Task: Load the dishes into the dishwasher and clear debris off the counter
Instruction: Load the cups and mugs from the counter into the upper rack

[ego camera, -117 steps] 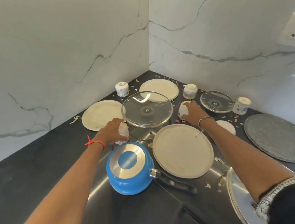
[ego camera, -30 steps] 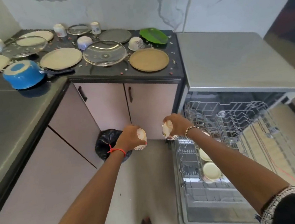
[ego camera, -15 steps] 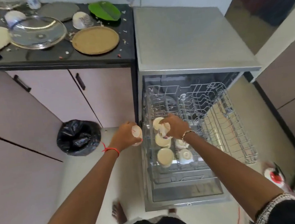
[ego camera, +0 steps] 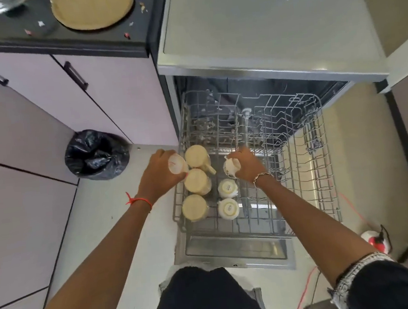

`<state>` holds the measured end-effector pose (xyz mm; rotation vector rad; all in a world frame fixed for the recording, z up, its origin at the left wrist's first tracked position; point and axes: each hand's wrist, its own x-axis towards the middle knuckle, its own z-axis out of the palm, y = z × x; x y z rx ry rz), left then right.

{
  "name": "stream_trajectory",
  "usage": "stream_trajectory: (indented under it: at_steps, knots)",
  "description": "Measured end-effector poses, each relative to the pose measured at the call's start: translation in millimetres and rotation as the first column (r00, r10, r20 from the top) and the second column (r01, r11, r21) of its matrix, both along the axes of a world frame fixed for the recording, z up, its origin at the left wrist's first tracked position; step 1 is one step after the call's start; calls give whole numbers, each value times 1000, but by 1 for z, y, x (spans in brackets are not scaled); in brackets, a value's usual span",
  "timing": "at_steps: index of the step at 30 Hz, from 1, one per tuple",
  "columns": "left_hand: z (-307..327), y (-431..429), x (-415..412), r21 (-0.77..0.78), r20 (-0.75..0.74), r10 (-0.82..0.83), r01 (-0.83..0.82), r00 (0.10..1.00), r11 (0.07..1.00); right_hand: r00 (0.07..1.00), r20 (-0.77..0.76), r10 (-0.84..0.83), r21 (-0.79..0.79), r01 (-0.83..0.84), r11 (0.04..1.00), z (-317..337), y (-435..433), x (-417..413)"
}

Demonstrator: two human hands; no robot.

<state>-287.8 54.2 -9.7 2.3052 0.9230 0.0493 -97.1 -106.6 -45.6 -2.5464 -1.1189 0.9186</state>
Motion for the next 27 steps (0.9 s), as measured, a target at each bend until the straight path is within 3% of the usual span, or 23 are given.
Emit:
stream_trajectory:
  at_steps: [11, 27]
  knots:
    - [-30, 22, 26, 25, -1, 74, -74, 997, 997, 962, -4, 274, -129, -272, 954, -79, 21, 25]
    - [-44, 26, 27, 32, -10, 112, -111, 994, 993, 964, 61, 258, -189, -242, 952, -109, 28, 17]
